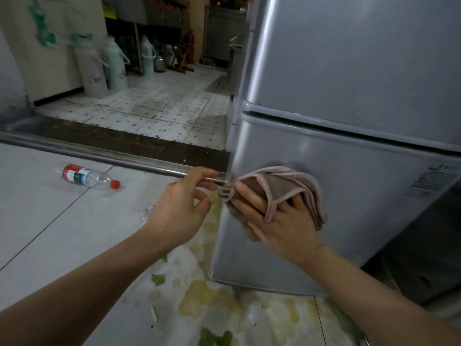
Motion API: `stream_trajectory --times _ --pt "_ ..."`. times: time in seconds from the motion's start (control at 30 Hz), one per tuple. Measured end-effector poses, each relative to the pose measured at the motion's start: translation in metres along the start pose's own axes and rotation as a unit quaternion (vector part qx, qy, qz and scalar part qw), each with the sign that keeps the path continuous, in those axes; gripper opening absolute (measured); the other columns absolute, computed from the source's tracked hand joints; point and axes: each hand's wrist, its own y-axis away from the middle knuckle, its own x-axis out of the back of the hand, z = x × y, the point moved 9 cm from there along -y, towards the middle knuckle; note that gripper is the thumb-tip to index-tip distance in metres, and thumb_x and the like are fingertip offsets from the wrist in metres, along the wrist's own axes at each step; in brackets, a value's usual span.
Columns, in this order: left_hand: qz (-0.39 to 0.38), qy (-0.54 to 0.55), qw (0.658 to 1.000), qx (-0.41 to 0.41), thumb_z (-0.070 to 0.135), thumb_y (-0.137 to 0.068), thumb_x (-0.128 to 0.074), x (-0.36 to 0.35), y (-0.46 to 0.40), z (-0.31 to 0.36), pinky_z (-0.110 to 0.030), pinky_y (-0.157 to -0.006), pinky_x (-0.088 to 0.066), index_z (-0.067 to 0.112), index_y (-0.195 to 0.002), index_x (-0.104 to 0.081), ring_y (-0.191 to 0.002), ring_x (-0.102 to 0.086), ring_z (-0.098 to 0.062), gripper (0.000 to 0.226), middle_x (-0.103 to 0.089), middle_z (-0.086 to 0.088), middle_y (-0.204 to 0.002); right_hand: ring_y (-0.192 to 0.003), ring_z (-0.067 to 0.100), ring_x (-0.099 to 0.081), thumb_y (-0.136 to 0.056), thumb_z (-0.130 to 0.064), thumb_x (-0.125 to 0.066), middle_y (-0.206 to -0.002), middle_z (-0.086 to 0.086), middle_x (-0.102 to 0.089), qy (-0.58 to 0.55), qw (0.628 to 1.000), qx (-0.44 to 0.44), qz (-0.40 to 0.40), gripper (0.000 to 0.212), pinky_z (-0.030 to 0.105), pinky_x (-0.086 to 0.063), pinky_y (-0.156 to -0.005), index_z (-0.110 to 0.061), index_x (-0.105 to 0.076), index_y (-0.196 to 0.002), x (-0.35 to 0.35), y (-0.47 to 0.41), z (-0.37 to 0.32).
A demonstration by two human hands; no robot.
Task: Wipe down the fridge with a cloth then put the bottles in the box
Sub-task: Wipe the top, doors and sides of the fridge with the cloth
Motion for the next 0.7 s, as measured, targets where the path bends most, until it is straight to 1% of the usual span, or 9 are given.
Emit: stream_trajectory --times 0.13,0.27,0.33,0.4,0.47,0.5,0.6,0.67,0.7 --pt "0.015 -0.027 0.999 0.015 0.010 -0.084 -0.062 0.011 0.008 -0.009 -0.031 -0.083 -0.051 0.027 -0.120 -0.050 -0.087 -0.061 -0.006 0.041 -0.060 0.012 -0.103 -0.138 0.028 -0.031 -0.091 -0.040 -0.043 -0.157 -0.008 -0.014 0.049 0.998 0.035 -0.014 0.060 0.044 -0.026 -0.094 -0.030 -0.025 -0.148 0.013 -0.016 0.012" --pt "0.027 -0.033 0.998 0.036 0.012 -0.085 -0.063 0.018 0.009 -0.020 -0.026 -0.077 -0.050 0.029 -0.119 -0.048 -0.087 -0.059 -0.003 0.041 -0.058 0.012 -0.107 -0.143 0.035 -0.016 -0.093 -0.048 -0.033 -0.158 -0.001 -0.010 0.063 0.997 -0.047 0.011 0.056 0.058 -0.019 -0.104 -0.026 -0.027 -0.145 0.042 -0.070 0.056" --pt "0.029 -0.037 0.998 0.046 0.012 -0.085 -0.063 0.019 0.010 -0.028 -0.022 -0.074 -0.047 0.029 -0.120 -0.047 -0.087 -0.058 -0.002 0.042 -0.057 0.012 -0.108 -0.143 0.034 -0.019 -0.098 -0.043 -0.029 -0.157 0.001 -0.013 0.057 0.997 -0.043 0.007 0.052 0.063 -0.019 -0.108 -0.019 -0.030 -0.144 0.041 -0.077 0.051" --pt "0.030 -0.042 0.997 0.051 0.012 -0.085 -0.063 0.019 0.012 -0.036 -0.021 -0.074 -0.045 0.028 -0.120 -0.047 -0.086 -0.058 -0.003 0.042 -0.056 0.012 -0.109 -0.141 0.033 -0.024 -0.099 -0.034 -0.029 -0.157 0.007 -0.020 0.032 0.999 -0.037 0.009 0.049 0.061 -0.016 -0.110 -0.012 -0.034 -0.143 0.030 -0.072 0.038" --pt "0.031 -0.042 0.997 0.061 0.011 -0.085 -0.062 0.017 0.014 -0.045 -0.022 -0.075 -0.044 0.027 -0.121 -0.048 -0.087 -0.058 -0.006 0.042 -0.057 0.011 -0.109 -0.140 0.037 -0.025 -0.100 -0.031 -0.022 -0.158 0.008 -0.012 0.035 0.999 -0.009 -0.036 0.048 0.064 -0.023 -0.108 -0.010 -0.031 -0.143 0.007 -0.061 0.014" --pt "0.030 -0.041 0.996 0.067 0.012 -0.085 -0.062 0.015 0.016 -0.050 -0.023 -0.075 -0.043 0.027 -0.121 -0.048 -0.088 -0.059 -0.007 0.042 -0.057 0.011 -0.109 -0.138 0.038 -0.026 -0.100 -0.031 -0.025 -0.157 0.006 -0.016 0.044 0.998 0.005 -0.047 0.046 0.061 -0.029 -0.104 -0.010 -0.036 -0.140 -0.003 -0.054 0.003" --pt "0.023 -0.050 0.996 0.071 0.014 -0.085 -0.063 0.011 0.022 -0.061 -0.021 -0.075 -0.042 0.027 -0.120 -0.047 -0.088 -0.058 -0.007 0.040 -0.057 0.010 -0.109 -0.127 0.033 -0.038 -0.092 -0.031 -0.045 -0.140 0.008 -0.051 0.035 0.997 0.024 -0.064 0.042 0.050 -0.033 -0.095 -0.015 -0.058 -0.129 -0.026 -0.032 -0.027" --pt "0.013 -0.061 0.996 0.067 0.014 -0.085 -0.063 0.009 0.027 -0.065 -0.021 -0.076 -0.043 0.026 -0.120 -0.047 -0.086 -0.058 -0.006 0.040 -0.057 0.010 -0.108 -0.118 0.027 -0.055 -0.087 -0.033 -0.044 -0.129 0.006 -0.061 0.019 0.989 0.049 -0.137 0.045 0.043 -0.045 -0.092 -0.021 -0.061 -0.127 -0.049 -0.008 -0.050" --pt "0.008 -0.065 0.996 0.066 0.014 -0.085 -0.063 0.008 0.030 -0.066 -0.021 -0.076 -0.042 0.026 -0.120 -0.047 -0.086 -0.058 -0.006 0.040 -0.058 0.010 -0.108 -0.114 0.023 -0.060 -0.086 -0.033 -0.041 -0.129 0.003 -0.061 0.011 0.980 0.064 -0.187 0.049 0.037 -0.048 -0.089 -0.026 -0.056 -0.132 -0.061 0.006 -0.061"
